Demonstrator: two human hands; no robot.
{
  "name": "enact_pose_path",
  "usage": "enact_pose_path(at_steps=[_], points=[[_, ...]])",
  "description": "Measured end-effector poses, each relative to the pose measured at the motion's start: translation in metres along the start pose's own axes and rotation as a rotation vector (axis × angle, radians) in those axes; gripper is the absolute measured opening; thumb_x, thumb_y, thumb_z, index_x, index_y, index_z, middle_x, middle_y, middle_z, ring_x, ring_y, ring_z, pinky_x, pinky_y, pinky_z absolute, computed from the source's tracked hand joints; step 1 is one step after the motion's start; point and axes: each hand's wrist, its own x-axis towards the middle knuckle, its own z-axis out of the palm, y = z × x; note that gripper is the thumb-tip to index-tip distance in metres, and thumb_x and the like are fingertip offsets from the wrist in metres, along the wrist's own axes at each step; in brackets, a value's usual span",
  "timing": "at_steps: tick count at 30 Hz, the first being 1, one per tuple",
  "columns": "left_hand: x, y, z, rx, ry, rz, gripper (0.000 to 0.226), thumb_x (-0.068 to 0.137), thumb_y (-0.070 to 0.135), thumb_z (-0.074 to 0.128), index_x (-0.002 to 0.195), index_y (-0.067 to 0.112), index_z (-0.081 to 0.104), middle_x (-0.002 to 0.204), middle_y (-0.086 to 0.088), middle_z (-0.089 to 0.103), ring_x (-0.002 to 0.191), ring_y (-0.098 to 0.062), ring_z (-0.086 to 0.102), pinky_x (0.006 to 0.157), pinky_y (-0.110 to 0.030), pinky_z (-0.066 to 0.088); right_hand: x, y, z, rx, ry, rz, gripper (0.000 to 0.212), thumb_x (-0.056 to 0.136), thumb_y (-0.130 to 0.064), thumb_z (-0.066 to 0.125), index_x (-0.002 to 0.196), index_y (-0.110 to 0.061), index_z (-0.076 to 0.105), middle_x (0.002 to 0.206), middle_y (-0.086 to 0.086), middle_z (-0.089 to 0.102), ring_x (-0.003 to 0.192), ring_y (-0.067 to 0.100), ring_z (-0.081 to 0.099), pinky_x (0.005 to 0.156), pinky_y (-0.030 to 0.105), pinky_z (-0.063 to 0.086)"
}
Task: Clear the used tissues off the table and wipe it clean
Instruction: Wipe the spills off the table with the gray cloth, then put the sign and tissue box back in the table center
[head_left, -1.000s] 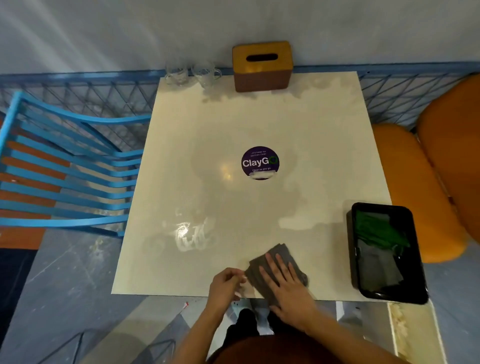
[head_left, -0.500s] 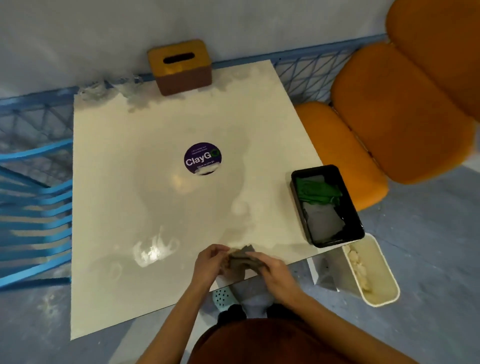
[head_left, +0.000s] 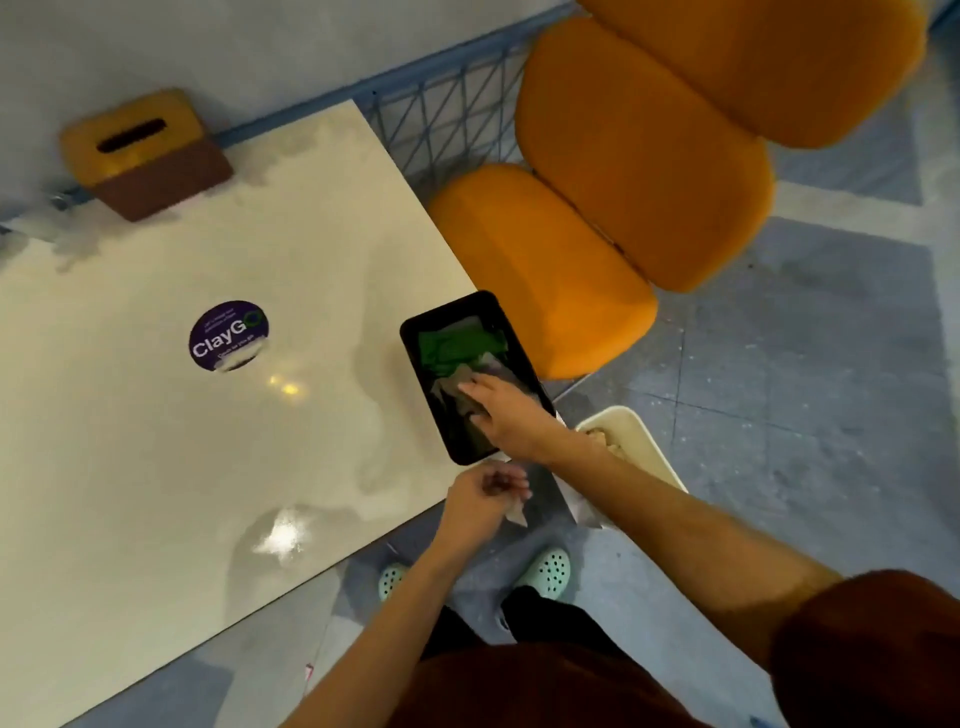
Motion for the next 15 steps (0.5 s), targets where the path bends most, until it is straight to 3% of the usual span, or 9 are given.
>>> enact_pose_path(at_steps=[2,3,7,11,15], points=[[0.011,0.002,0.025,0.023,-0.004,0.004,0.02,0.082,-0.014,0.06,0.084,0.005,0.067,0.08,-0.007,0.071,0.075,-0.011,0.07,0.076,-0.023,0.055,0.0,0.012,0.002,-0.02,-0.156,-0.018,0.053,0.098,-0.017,0.051,0.148,-0.007,0.035,0.154,0.017,0.031,0.14,0.033,0.032,0.113,0.039,0.029],[0.017,0.001,0.036,0.04,-0.002,0.0,0.016,0.083,-0.012,0.06,0.085,0.002,0.067,0.08,-0.007,0.072,0.077,-0.011,0.069,0.077,-0.023,0.055,-0.005,0.019,-0.001,0.029,-0.149,-0.043,0.05,0.099,-0.017,0.05,0.146,-0.007,0.038,0.153,0.017,0.034,0.14,0.031,0.033,0.113,0.038,0.029],[0.034,0.0,0.078,-0.038,0.031,-0.06,0.025,0.082,-0.019,0.056,0.08,0.005,0.063,0.076,-0.007,0.07,0.074,-0.013,0.07,0.078,-0.029,0.056,-0.046,0.058,-0.03,0.431,0.193,0.001,0.031,0.096,-0.011,0.055,0.126,-0.008,0.063,0.127,0.008,0.064,0.115,0.019,0.058,0.098,0.032,0.044],[0.058,0.001,0.119,-0.045,-0.014,-0.127,0.025,0.082,-0.017,0.061,0.078,0.007,0.064,0.077,-0.007,0.067,0.076,-0.018,0.066,0.071,-0.024,0.055,-0.102,0.131,-0.041,0.579,0.483,0.342,0.022,0.093,-0.011,0.057,0.109,-0.014,0.071,0.103,-0.004,0.071,0.093,0.004,0.062,0.085,0.021,0.049],[0.103,-0.018,0.166,-0.013,-0.056,-0.172,0.022,0.083,-0.011,0.065,0.077,0.011,0.062,0.078,-0.003,0.065,0.077,-0.013,0.062,0.071,-0.023,0.053,-0.146,0.215,0.004,0.671,0.424,0.667,0.021,0.09,-0.011,0.056,0.099,-0.02,0.072,0.098,-0.001,0.072,0.091,0.013,0.066,0.083,0.027,0.051]])
